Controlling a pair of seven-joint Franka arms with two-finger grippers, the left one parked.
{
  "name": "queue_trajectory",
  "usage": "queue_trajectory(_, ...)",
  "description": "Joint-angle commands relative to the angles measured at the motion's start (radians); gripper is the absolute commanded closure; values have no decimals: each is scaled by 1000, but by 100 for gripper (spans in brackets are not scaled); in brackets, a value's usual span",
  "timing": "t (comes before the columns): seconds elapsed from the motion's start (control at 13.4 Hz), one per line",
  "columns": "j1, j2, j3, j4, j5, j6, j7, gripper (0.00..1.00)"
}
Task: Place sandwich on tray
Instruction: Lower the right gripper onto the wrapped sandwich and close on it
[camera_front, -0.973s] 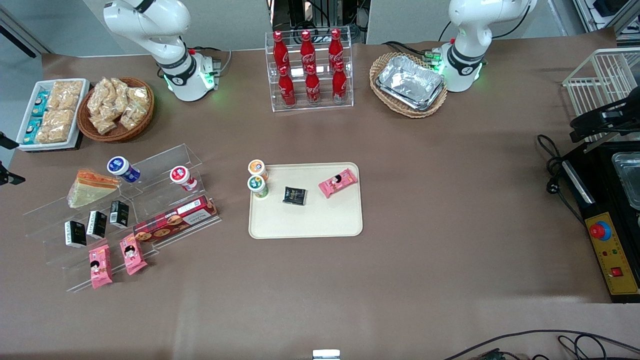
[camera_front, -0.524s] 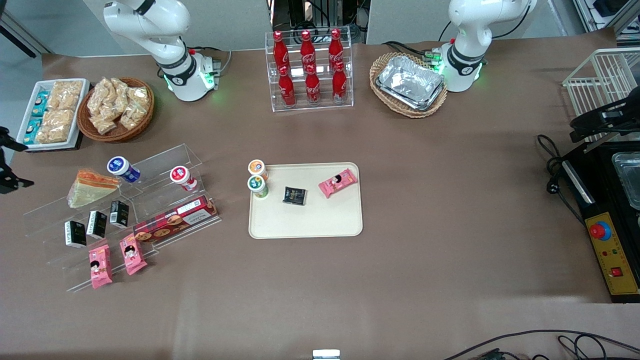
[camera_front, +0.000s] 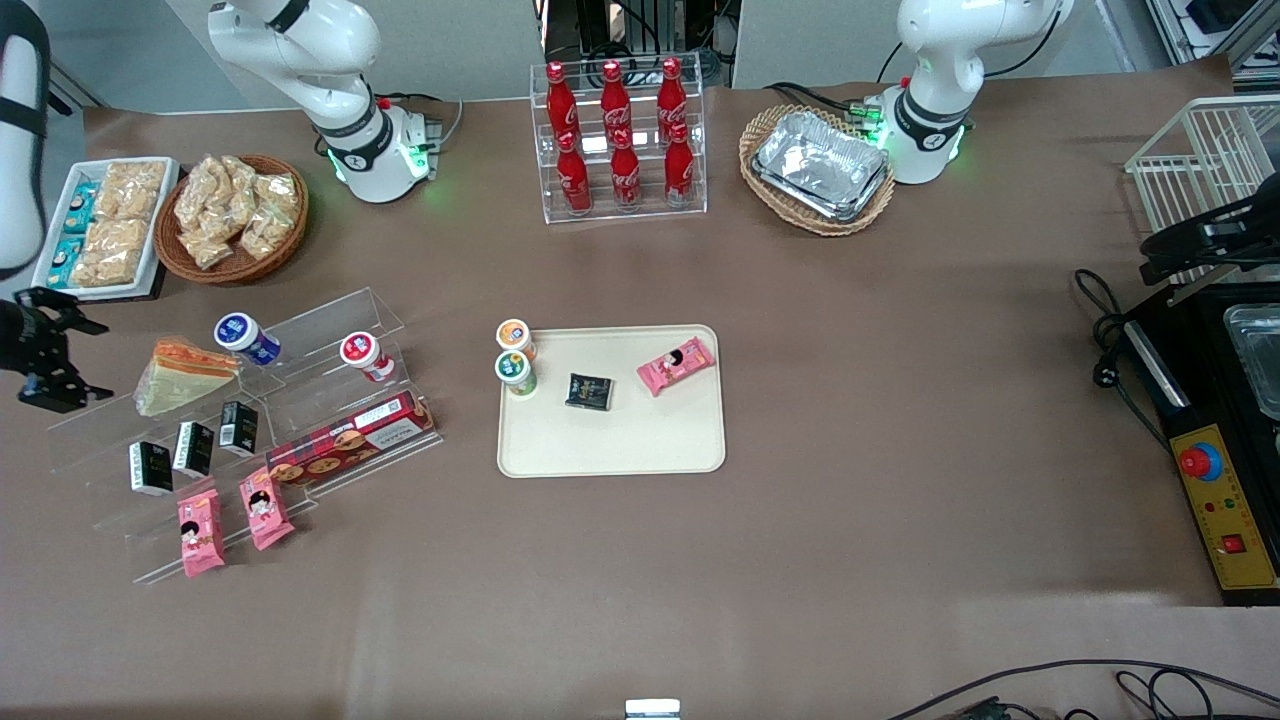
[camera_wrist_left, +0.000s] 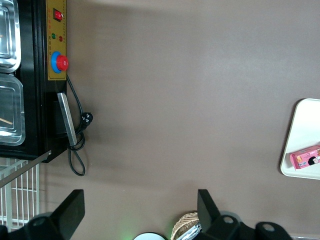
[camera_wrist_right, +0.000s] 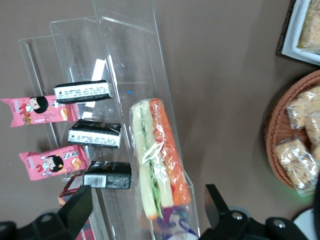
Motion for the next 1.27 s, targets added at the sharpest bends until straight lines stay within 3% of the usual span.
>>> queue_trajectory(0.0,0,-38,3,-85,41,69,29,0)
queue_trajectory(0.45,14,-71,7,-218,41,195,65,0)
queue_trajectory(1.05,14,-74,7,-289,40,248,88,0)
queue_trajectory(1.12,14,-74,7,-298,40,270,88,1)
queue_trajectory(1.2,14,-71,7,-298,40,278,88,9)
